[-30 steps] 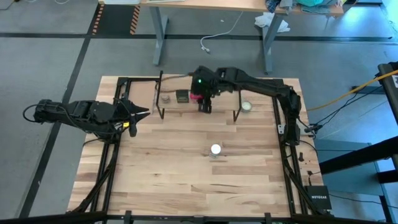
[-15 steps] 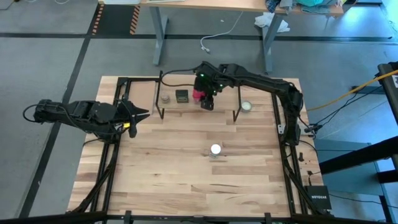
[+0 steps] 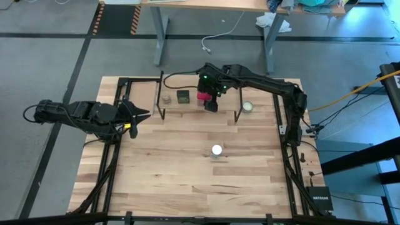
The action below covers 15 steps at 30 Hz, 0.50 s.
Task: Shelf spices
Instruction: Put the red seasoning can on the shelf, then put the white seasoning bottle on the shelf
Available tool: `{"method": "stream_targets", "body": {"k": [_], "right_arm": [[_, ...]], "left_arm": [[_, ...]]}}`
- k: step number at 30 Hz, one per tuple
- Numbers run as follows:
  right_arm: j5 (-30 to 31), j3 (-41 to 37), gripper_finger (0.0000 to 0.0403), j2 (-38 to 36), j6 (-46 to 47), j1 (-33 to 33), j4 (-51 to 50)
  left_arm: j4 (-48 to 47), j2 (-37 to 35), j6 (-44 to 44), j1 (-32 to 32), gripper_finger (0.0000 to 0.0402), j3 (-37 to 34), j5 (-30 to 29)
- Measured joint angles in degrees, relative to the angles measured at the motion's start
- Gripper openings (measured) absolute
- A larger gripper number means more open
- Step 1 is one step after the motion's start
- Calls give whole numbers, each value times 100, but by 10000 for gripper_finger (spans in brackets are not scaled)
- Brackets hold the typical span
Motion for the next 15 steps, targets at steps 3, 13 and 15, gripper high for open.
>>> {"method": "stream_targets", "body": {"k": [3,13,15], "right_arm": [[15,13,367,-127,37,-2,-38],[469,591,287,-755,-130,49,-409],[530,760,286,-944,-49,111,-570]], "left_arm": [[4,0,0,-2,76,0,0],[3,2,0,-2,76,0,-1],[4,4,2,-2,76,0,-1]]}}
